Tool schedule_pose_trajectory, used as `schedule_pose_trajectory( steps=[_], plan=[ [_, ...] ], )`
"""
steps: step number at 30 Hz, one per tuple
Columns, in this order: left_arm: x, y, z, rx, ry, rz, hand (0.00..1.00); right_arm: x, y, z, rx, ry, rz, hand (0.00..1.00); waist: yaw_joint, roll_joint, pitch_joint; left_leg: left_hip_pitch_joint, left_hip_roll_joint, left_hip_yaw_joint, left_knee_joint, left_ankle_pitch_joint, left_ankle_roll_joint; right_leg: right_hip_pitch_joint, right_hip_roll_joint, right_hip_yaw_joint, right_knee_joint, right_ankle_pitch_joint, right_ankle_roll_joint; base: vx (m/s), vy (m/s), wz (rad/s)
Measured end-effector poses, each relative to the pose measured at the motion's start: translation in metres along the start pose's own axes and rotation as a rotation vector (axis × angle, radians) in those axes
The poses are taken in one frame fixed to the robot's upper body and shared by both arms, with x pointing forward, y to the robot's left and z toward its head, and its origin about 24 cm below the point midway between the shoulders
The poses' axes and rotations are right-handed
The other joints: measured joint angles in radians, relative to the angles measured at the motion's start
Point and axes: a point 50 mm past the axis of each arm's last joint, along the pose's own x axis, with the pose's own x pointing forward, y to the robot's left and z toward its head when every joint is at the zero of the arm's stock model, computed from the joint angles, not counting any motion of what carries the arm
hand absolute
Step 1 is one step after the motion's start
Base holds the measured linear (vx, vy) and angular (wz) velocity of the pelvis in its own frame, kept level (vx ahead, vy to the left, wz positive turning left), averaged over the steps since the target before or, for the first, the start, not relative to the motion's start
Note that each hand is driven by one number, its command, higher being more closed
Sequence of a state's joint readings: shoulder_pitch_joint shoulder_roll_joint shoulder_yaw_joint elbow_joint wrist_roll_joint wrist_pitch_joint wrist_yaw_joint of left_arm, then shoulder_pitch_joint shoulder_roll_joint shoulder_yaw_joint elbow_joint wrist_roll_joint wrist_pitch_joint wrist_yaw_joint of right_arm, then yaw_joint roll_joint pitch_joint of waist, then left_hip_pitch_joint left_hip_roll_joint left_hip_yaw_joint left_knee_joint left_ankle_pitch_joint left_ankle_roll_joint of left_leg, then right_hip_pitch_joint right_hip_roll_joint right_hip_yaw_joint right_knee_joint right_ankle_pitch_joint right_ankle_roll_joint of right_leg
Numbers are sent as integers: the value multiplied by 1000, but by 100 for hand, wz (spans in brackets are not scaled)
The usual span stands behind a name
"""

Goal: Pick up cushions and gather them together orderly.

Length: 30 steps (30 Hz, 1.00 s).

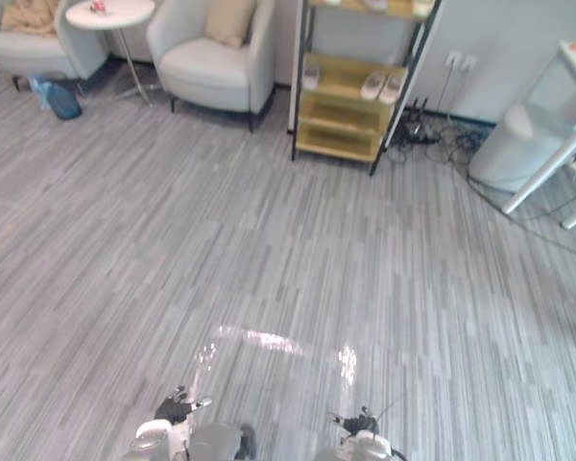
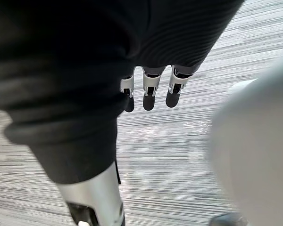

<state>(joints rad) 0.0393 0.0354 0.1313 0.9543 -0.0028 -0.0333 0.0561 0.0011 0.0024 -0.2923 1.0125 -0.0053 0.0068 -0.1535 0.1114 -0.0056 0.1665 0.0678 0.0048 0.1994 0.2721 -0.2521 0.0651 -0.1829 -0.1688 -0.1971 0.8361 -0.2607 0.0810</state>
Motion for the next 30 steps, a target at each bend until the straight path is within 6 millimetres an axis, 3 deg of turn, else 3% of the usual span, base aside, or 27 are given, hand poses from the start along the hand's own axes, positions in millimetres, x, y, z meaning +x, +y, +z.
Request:
schedule_pose_trajectory(
  steps=[2, 3, 4, 5, 6, 9, 10, 11, 12, 14, 17, 18, 19, 20, 26, 30],
  plan=[
    [0, -1, 0, -1, -1, -1, 0, 0, -1, 1, 4, -7, -2, 0, -6, -3, -1, 49, 6, -12, -48, 0, 0, -37, 16, -48, -182, 7, -13, 346, -70, 30],
    [0, -2, 0, -3, -1, -5, 0, 0, -3, 2, 18, -9, -11, 0, -13, -3, 0, 69, 9, -27, -67, -17, -30, -62, 31, -64, -348, 60, -28, 308, -87, 42],
    [0, -2, 1, -3, -3, -4, 0, 0, -3, 3, 18, -9, -11, 0, -13, -6, 1, 77, 9, -31, -69, -22, -38, -64, 35, -62, -387, 85, -33, 352, -126, 42],
    [1, 0, 2, -1, -6, 0, 0, 0, -2, 0, 19, -1, -10, 0, -15, -15, -2, 87, 3, -48, -70, -32, -54, -61, 45, -42, -467, 153, -48, 399, -202, 39],
    [0, -2, -2, -5, 13, -2, 0, 0, -7, -3, 18, 5, -19, 0, -23, -13, -15, 109, 15, -82, -73, -49, -80, -48, 68, -21, -495, 233, -85, 473, -229, 38],
    [-1, -13, -6, -25, 23, -26, 0, 1, -14, -1, 34, 1, -39, 0, -23, 45, -27, 99, 76, -111, -22, -57, -95, 1, 120, -59, -547, 198, -102, 357, -198, 27],
    [-1, -14, -6, -29, 22, -28, 0, 1, -14, -1, 36, -1, -41, 0, -23, 52, -26, 86, 85, -115, 17, -63, -105, 14, 130, -65, -559, 195, -106, 425, -257, 17],
    [-1, -13, -4, -36, 17, -25, 0, 1, -14, -1, 36, 1, -40, 0, -23, 57, -24, 24, 111, -125, 186, -68, -113, 57, 155, -67, -593, 181, -119, 300, -167, 18],
    [0, -11, -2, -51, 8, -14, 0, 0, -11, 0, 14, -9, -28, 0, -20, 60, -17, -99, 162, -124, 464, -64, -118, 120, 183, -70, -635, 165, -134, 351, -190, 12],
    [-1, -12, 0, -54, -2, -15, 0, 0, -9, -1, 10, -4, -24, 0, -6, 65, -10, -161, 179, -113, 547, -99, -117, 182, 199, -67, -648, 156, -145, 266, -69, -25],
    [-1, -12, 4, -54, -22, -15, 0, 1, -2, 6, 15, -19, -10, 0, 5, 56, -3, -244, 138, -111, 382, -112, -112, 234, 195, -18, -671, 139, -138, 224, 35, -50],
    [-1, -13, 5, -57, -26, -16, 0, 1, 0, 7, 12, -23, -6, 0, 5, 62, -1, -276, 100, -159, 233, -72, -102, 238, 182, 16, -661, 124, -119, 205, 119, -68],
    [-1, -13, 5, -59, -27, -16, 0, 1, 0, 7, 9, -22, -4, 0, 7, 61, 1, -276, 93, -171, 203, -17, -114, 237, 180, 29, -658, 119, -111, 237, 173, -85],
    [-2, -13, -1, -63, -11, -14, 0, 0, 0, 3, 0, -13, -1, 0, 19, 63, -2, -247, 83, -171, 161, 83, -117, 245, 180, 65, -651, 104, -88, 200, 142, -57],
    [-1, -3, -1, -53, -3, 7, 0, -4, 5, -11, -3, 23, 11, 0, 22, 17, -19, -184, 31, -120, 102, 76, -98, 297, 123, 91, -706, 109, -51, 183, 91, -13],
    [-2, -2, -5, -50, 10, 8, 0, -6, 8, -16, 4, 34, 18, 0, 22, 7, -32, -134, 8, -115, 40, 88, -84, 324, 102, 91, -728, 102, -40, 86, 12, -2]
  ],
)
